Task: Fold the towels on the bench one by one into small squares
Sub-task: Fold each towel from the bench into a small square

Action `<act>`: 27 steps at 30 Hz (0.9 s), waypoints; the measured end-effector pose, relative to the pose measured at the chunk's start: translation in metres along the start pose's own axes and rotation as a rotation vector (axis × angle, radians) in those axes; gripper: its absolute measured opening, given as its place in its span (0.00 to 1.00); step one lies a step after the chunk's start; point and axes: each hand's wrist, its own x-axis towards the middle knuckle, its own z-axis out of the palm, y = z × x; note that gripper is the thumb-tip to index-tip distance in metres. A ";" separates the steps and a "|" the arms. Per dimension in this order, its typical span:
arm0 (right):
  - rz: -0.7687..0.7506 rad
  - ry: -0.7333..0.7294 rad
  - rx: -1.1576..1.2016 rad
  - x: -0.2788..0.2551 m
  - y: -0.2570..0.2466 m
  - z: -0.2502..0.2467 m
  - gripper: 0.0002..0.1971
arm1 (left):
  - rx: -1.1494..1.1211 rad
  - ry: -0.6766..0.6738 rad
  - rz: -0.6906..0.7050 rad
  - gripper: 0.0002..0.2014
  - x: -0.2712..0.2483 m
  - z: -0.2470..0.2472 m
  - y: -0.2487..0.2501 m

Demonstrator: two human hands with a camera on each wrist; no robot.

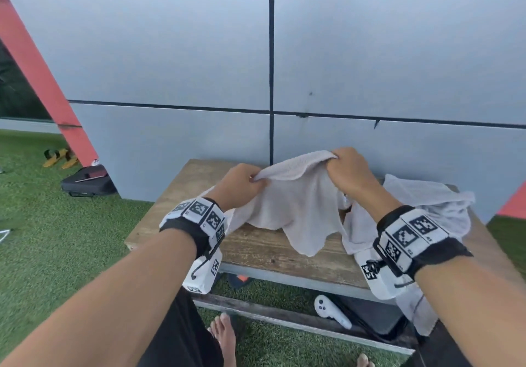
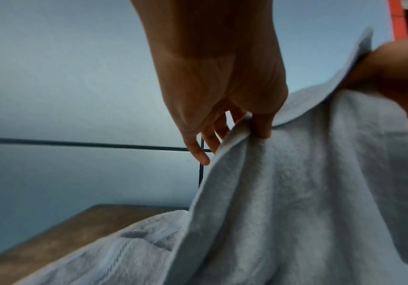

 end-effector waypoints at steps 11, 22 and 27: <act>-0.155 -0.320 -0.094 -0.021 -0.004 0.034 0.16 | -0.036 -0.183 0.182 0.06 0.015 0.021 0.039; -0.029 0.036 -0.261 0.020 0.032 0.033 0.09 | 0.180 -0.131 -0.117 0.08 0.031 0.021 -0.029; -0.075 -0.226 -0.150 0.027 0.046 0.042 0.28 | 0.092 -0.204 -0.077 0.15 0.041 0.020 -0.017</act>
